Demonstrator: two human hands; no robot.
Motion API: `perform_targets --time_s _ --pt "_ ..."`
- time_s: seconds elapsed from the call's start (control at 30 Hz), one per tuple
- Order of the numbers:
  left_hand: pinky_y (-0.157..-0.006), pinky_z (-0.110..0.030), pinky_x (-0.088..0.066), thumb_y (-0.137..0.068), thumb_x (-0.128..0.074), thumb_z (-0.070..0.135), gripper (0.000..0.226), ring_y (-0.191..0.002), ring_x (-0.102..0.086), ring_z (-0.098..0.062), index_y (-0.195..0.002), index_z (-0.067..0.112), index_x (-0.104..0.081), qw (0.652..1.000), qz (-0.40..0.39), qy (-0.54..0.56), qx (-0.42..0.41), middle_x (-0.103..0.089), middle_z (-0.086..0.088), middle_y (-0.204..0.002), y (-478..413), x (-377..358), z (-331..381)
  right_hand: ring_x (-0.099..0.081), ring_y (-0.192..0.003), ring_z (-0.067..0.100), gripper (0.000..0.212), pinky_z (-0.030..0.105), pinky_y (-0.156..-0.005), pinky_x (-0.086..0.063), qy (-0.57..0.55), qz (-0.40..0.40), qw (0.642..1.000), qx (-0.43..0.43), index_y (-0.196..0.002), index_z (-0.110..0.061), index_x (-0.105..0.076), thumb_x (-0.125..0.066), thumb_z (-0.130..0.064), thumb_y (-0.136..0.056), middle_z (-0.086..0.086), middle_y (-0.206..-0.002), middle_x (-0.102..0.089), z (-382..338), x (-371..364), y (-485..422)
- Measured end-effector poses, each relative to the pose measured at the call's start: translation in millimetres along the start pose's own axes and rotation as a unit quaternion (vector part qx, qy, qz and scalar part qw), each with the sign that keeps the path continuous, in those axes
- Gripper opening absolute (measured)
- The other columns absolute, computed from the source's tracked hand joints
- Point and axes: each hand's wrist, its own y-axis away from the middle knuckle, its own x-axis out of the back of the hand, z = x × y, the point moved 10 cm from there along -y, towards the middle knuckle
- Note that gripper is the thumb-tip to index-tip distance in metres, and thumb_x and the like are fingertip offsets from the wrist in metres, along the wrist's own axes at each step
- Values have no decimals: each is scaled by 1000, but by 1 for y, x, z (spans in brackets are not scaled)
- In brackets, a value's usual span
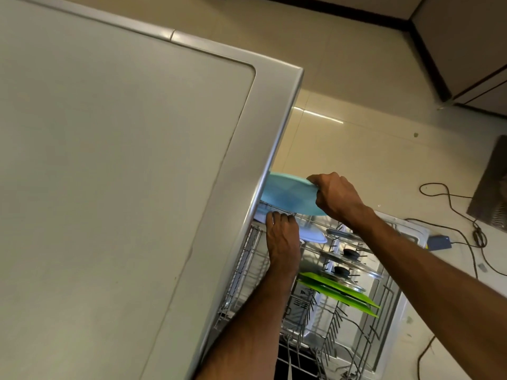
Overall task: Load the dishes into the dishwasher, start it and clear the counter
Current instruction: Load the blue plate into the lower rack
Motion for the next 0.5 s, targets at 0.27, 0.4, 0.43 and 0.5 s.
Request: perform_targets --time_s 0.27,0.4,0.43,0.5 --pt "-118 -41 -26 -95 -60 22 39 -128 -48 -28 -131 7 -56 1000 8 -6 -9 -62 -11 -130 0 4 0 -54 -79 33 37 34 -66 -36 56 -19 998 30 -121 -14 -61 -60 -5 -85 16 -101 -65 -18 -12 9" --pt "-114 -43 -31 -93 -65 23 35 -116 -55 -28 -123 7 -61 1000 -4 -14 -18 -66 -12 -119 -2 3 1 -47 -75 30 32 35 -65 -36 80 -16 996 30 -119 -13 -58 -61 -8 -87 17 -100 -64 -20 -10 21" --pt "-114 -43 -31 -92 -66 23 34 -115 -56 -28 -122 7 -61 1000 -4 -12 -19 -67 -12 -118 -2 3 1 -45 -74 30 30 34 -65 -34 77 -11 997 26 -117 -12 -59 -61 -7 -88 17 -98 -64 -18 -8 22" --pt "-114 -43 -32 -92 -67 22 32 -113 -57 -28 -120 6 -63 1000 -1 -11 -21 -68 -12 -115 -3 3 2 -45 -72 29 27 32 -64 -33 68 -2 997 23 -114 -11 -60 -60 -6 -88 16 -93 -63 -16 -4 25"
